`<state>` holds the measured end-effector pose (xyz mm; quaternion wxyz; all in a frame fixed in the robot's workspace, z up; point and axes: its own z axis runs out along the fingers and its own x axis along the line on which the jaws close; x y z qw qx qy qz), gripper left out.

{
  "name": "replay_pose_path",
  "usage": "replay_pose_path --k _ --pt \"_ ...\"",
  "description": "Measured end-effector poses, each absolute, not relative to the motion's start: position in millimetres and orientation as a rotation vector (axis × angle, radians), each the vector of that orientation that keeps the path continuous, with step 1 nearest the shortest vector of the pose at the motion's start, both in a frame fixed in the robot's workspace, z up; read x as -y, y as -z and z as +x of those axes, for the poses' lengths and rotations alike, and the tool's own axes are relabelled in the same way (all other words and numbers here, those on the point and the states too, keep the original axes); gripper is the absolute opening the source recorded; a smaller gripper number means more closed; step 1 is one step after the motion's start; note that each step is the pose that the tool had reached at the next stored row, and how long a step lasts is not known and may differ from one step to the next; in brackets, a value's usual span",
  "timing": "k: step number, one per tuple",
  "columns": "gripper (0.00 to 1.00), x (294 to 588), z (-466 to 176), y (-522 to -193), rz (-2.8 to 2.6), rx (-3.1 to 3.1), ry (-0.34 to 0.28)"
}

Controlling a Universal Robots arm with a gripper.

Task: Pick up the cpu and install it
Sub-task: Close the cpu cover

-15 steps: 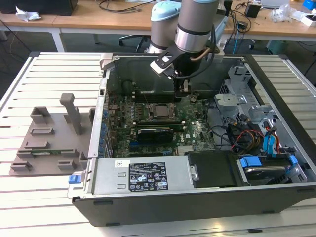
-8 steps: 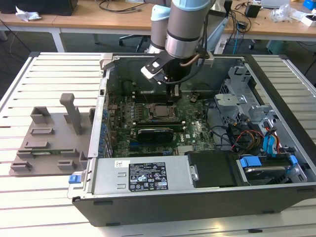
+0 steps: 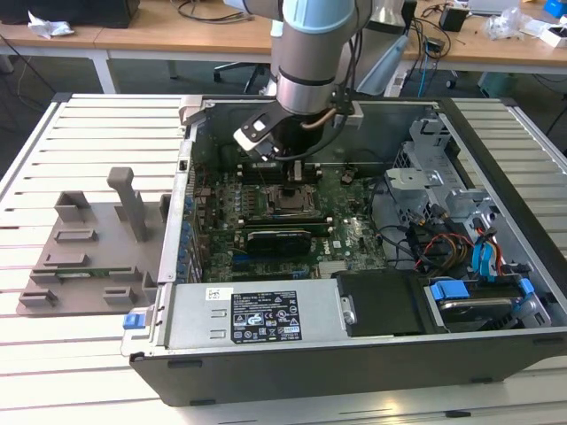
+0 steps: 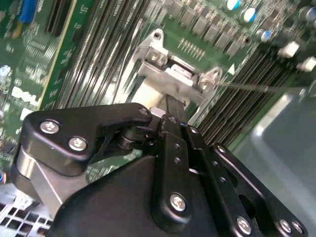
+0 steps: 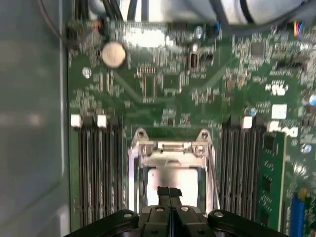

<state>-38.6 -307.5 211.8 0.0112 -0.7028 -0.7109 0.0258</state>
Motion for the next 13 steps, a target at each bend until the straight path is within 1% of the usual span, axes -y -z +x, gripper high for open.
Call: replay_pose_path --k 5,13 --pt "0.11 307 -56 -208 -2.192 2.217 -0.08" --pt "0.11 307 -58 -203 -2.192 2.217 -0.081"
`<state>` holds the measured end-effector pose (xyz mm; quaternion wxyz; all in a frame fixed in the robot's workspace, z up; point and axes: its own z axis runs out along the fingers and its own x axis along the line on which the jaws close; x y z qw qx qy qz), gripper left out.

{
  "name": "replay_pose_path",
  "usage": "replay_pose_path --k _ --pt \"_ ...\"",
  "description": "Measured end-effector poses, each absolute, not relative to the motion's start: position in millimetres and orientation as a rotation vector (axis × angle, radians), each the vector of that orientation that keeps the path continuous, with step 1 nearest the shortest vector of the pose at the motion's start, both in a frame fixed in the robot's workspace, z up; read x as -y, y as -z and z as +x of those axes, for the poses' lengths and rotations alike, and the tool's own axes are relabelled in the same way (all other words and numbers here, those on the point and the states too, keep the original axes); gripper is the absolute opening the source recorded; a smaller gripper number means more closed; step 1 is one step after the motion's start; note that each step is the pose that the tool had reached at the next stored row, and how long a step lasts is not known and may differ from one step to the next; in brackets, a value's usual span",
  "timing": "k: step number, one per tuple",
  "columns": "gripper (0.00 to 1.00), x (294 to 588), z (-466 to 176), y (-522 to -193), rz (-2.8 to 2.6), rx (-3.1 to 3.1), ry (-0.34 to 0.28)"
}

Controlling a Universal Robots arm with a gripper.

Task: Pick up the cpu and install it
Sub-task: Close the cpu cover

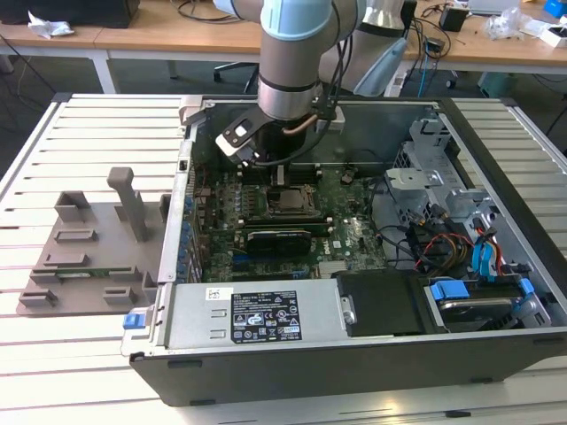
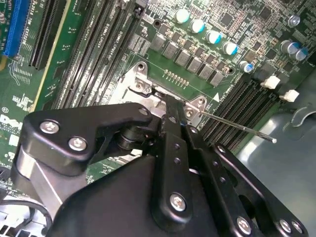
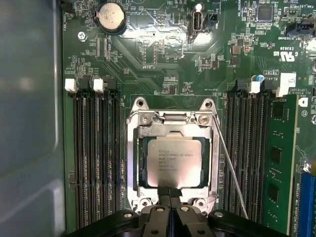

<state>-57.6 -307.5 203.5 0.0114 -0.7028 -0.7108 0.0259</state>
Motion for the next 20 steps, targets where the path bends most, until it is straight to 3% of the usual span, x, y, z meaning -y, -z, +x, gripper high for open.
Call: replay_pose_path --k 10,20 --pt "0.11 308 -37 -208 -2.188 2.214 -0.088" --pt "0.11 308 -32 -250 -2.184 2.209 -0.097"
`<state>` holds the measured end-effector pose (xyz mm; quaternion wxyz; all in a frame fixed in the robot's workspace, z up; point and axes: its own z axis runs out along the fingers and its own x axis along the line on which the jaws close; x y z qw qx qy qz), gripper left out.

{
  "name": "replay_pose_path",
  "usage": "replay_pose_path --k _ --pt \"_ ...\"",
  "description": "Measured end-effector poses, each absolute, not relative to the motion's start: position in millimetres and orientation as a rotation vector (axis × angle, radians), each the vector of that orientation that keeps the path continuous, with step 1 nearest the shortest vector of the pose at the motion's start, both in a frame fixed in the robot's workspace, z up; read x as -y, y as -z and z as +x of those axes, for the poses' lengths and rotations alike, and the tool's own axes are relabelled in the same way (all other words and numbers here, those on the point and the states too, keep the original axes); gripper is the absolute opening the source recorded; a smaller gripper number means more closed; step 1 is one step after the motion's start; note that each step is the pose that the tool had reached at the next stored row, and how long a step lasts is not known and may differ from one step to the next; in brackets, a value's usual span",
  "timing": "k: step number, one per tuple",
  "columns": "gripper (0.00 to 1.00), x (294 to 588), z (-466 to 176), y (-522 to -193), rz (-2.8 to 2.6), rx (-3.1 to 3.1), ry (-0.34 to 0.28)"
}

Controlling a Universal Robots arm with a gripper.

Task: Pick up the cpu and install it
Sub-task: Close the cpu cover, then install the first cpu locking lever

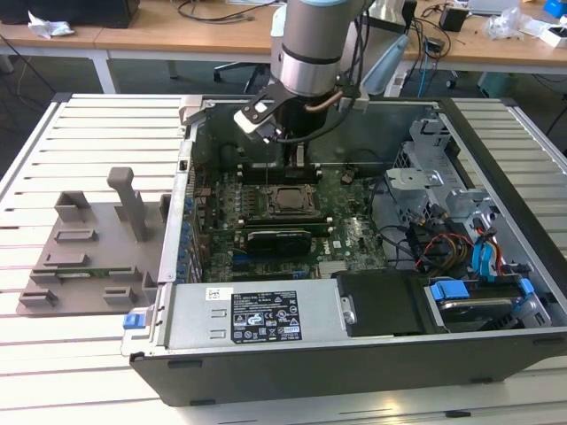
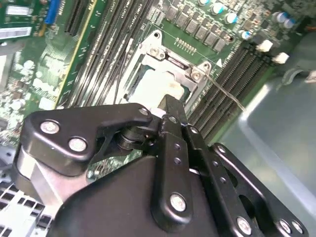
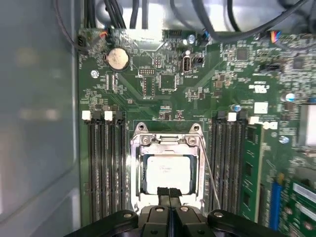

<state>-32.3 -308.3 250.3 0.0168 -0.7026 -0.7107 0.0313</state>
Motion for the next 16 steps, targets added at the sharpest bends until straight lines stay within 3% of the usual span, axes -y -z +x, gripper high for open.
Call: replay_pose_path --k 3,16 --pt "0.11 308 -32 -267 -2.184 2.209 -0.097" --pt "0.11 308 -32 -268 -2.102 2.29 -0.099"
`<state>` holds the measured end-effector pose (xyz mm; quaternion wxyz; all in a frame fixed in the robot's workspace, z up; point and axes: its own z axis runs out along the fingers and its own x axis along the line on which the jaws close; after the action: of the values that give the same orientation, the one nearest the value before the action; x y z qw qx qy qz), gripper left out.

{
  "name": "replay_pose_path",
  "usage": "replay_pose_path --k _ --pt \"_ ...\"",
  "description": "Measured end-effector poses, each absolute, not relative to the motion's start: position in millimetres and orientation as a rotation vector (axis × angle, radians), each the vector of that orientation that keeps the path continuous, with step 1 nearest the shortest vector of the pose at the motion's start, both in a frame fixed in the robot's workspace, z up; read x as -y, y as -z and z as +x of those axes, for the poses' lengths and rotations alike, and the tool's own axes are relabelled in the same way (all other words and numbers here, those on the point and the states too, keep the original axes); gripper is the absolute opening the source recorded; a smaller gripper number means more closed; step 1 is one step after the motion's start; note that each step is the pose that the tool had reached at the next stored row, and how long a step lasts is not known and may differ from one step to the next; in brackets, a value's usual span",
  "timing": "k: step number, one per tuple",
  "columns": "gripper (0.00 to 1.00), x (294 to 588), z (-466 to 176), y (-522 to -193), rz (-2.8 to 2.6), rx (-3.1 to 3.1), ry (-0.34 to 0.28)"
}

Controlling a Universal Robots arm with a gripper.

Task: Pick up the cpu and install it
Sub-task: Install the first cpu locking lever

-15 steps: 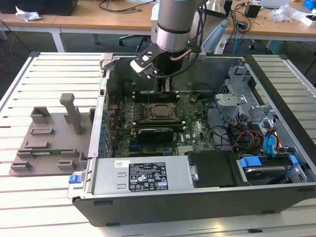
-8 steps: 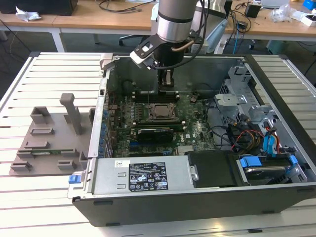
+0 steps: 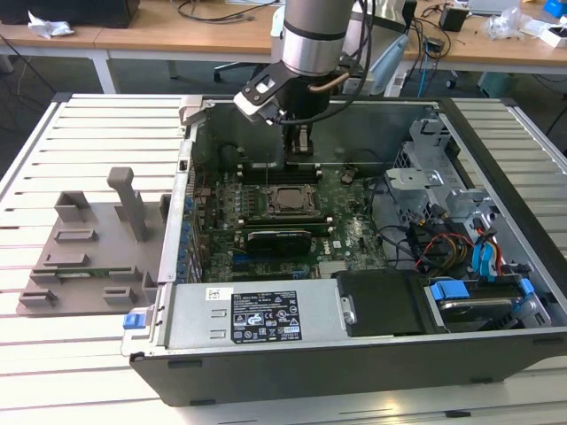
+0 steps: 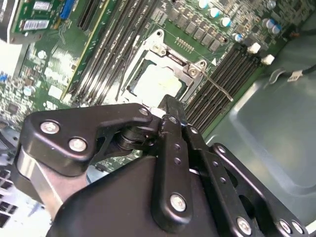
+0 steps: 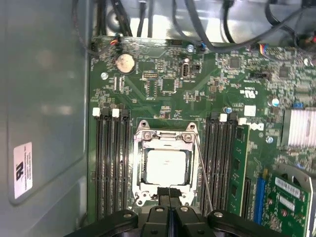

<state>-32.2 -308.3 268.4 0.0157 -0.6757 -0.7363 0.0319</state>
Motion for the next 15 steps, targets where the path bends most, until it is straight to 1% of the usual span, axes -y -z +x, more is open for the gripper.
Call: replay_pose_path --k 15 --pt "0.11 308.3 -31.9 -268.4 -1.66 2.637 -0.099"
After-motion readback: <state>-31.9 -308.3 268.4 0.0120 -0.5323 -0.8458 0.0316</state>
